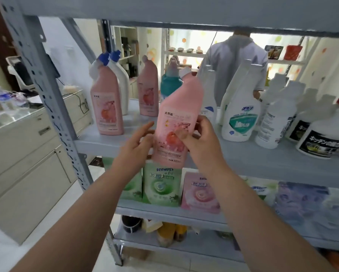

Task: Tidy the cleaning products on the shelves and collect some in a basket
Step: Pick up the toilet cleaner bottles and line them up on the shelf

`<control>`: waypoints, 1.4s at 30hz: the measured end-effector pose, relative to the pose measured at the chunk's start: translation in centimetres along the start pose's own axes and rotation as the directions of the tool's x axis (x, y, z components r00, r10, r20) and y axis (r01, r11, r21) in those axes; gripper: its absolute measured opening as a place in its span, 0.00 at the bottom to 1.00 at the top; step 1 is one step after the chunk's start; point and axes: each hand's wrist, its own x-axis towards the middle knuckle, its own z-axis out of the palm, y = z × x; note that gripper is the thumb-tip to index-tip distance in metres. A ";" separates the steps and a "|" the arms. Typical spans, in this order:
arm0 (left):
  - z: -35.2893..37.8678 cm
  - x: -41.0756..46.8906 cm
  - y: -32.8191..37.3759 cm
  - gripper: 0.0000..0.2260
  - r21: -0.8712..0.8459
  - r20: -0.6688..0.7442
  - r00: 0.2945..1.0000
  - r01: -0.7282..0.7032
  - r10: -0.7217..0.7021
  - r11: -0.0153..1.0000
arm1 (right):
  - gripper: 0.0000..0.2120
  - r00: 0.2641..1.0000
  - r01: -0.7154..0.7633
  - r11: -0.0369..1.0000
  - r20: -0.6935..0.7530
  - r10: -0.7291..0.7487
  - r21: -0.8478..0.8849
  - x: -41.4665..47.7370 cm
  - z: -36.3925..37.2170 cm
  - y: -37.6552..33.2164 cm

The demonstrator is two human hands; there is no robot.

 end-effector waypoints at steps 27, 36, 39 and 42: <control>0.4 25.3 -4.6 0.31 0.322 -0.352 0.916 0.313 -0.194 0.894 | 0.14 0.988 0.084 0.993 -0.138 -0.073 0.080 4.7 2.0 2.2; 0.6 19.9 -3.8 0.24 0.188 -0.307 0.945 0.179 -0.116 0.966 | 0.14 0.988 0.082 0.992 -0.138 -0.069 0.096 4.3 0.3 3.1; 0.3 16.8 -3.1 0.24 0.246 -0.293 0.950 0.182 -0.106 0.952 | 0.14 0.990 0.083 0.990 -0.124 -0.068 0.117 4.1 -0.2 3.1; 0.0 12.9 -2.7 0.22 0.285 -0.300 0.953 0.123 -0.034 0.951 | 0.16 0.991 0.083 0.990 -0.116 -0.069 0.116 3.7 -0.4 3.1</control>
